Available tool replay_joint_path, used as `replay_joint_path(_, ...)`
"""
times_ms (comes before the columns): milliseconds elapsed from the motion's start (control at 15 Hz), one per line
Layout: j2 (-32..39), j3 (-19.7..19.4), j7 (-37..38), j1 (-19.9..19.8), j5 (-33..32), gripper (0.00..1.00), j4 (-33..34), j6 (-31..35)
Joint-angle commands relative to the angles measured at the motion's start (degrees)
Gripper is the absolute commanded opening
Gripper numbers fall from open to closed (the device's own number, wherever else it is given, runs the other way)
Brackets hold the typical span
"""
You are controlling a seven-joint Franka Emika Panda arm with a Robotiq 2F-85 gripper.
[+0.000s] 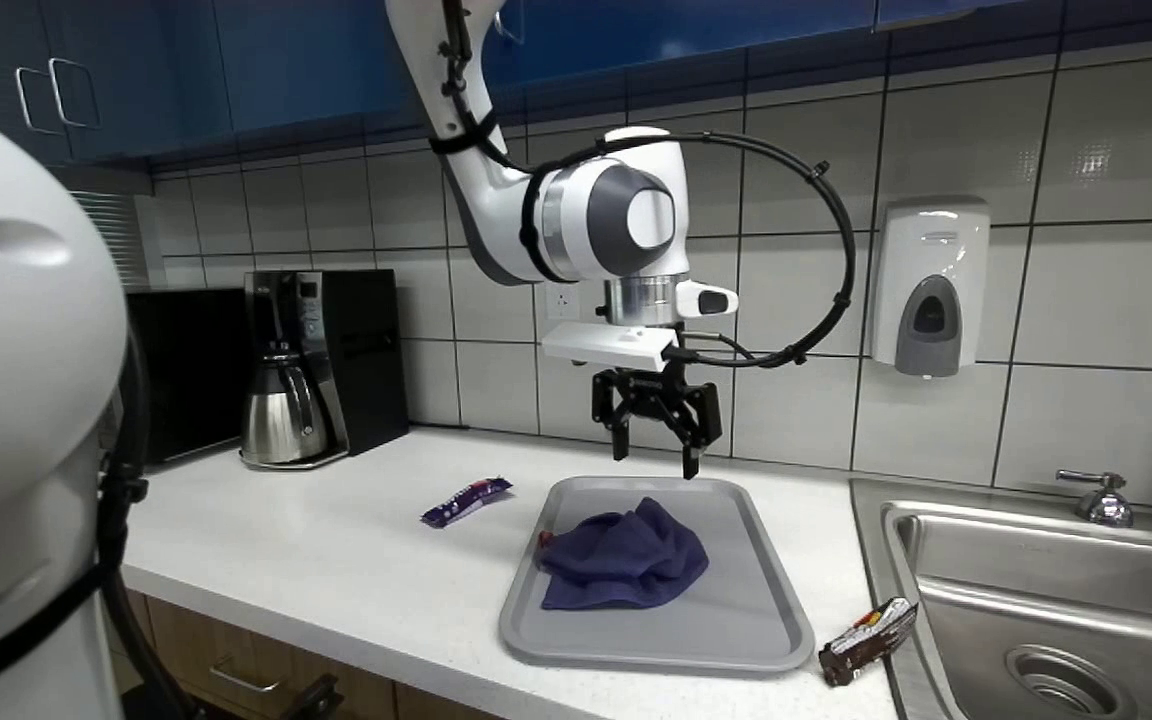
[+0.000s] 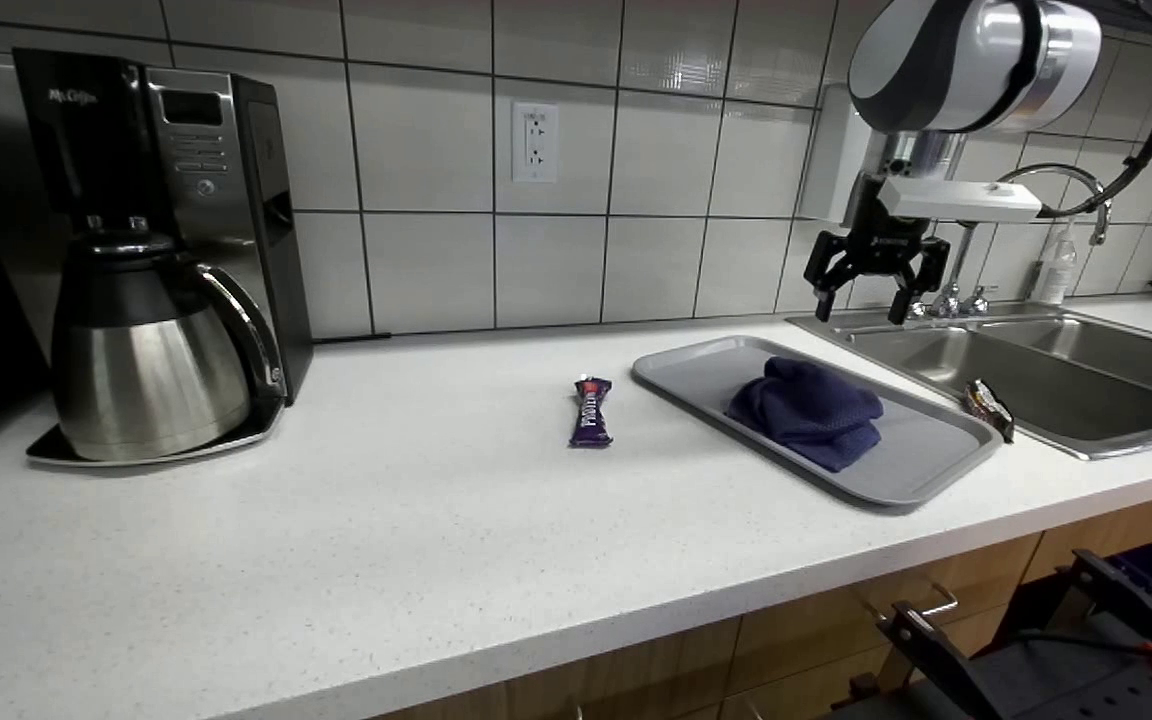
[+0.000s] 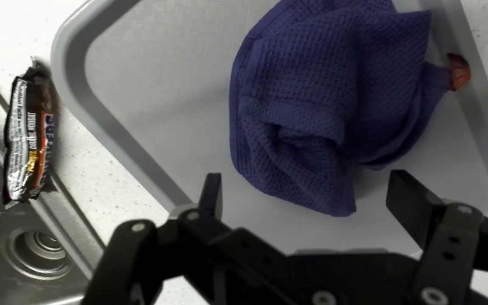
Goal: Remove the sachets from the tray, one at a time
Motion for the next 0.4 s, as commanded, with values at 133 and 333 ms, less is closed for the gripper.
replay_joint_path(133, -1.20, 0.64, -0.20, 0.47, 0.14, 1.00, -0.98, -0.23)
replay_joint_path(333, -0.76, 0.45, -0.19, 0.36, 0.13, 1.00, -0.95, -0.18)
